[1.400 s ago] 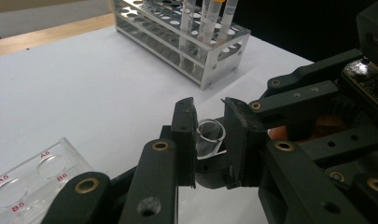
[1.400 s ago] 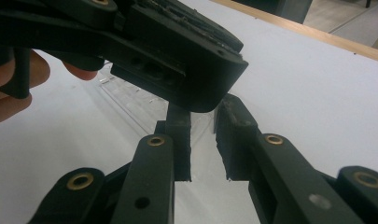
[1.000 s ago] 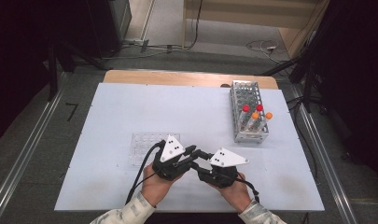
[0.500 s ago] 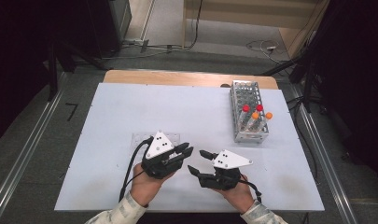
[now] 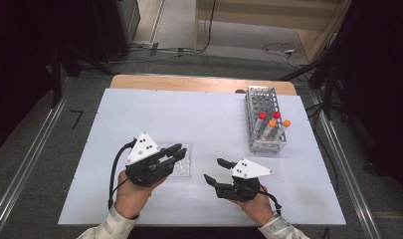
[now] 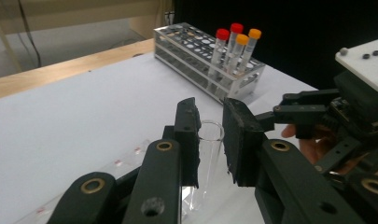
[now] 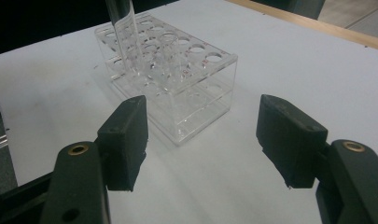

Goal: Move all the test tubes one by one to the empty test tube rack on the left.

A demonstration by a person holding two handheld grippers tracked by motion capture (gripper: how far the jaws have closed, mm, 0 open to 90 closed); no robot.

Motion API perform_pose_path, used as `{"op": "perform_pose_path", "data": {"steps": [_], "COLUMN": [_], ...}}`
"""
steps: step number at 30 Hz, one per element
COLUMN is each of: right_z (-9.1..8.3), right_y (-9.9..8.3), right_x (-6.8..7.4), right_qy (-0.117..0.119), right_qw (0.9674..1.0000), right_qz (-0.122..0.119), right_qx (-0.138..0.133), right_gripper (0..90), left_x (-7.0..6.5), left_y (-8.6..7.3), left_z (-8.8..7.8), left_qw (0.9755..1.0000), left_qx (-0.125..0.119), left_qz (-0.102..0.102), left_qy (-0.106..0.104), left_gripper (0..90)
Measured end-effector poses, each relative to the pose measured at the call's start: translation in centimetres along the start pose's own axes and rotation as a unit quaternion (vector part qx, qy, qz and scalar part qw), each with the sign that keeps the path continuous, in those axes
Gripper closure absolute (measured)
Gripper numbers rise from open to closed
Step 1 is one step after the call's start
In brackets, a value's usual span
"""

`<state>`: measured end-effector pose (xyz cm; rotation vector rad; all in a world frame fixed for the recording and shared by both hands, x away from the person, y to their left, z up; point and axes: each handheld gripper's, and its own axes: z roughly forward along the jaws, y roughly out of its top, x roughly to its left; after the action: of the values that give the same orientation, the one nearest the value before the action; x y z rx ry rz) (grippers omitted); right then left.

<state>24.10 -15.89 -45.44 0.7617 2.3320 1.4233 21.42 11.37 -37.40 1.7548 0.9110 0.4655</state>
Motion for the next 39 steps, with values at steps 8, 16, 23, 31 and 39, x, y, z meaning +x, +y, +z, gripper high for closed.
{"op": "perform_pose_path", "data": {"steps": [8,16,23,31,39], "right_z": [0.1,0.1,0.1,0.1,0.1], "right_y": [0.0,0.0,0.0,0.0,-0.1], "right_x": [-0.1,0.0,0.0,-0.1,-0.1], "right_qy": [0.0,0.0,-0.001,-0.002,-0.003], "right_qw": [1.0,1.0,1.0,1.0,1.0], "right_qz": [0.001,0.001,0.002,0.003,-0.001], "right_qx": [0.001,0.001,0.001,0.003,0.004], "right_gripper": [31.6,31.7,31.8,31.9,31.9], "left_x": [1.5,1.2,1.2,1.2,1.3], "left_y": [-0.2,-0.7,-1.4,-2.6,-3.3], "left_z": [-0.2,0.8,1.6,2.7,3.3], "left_qw": [0.9994,0.9987,0.9976,0.9974,0.9971], "left_qx": [-0.006,-0.006,0.001,0.017,0.033], "left_qz": [-0.007,0.007,0.019,0.018,0.016], "left_qy": [0.034,0.051,0.067,0.068,0.067], "left_gripper": [76.5,76.4,76.3,76.3,76.1]}}
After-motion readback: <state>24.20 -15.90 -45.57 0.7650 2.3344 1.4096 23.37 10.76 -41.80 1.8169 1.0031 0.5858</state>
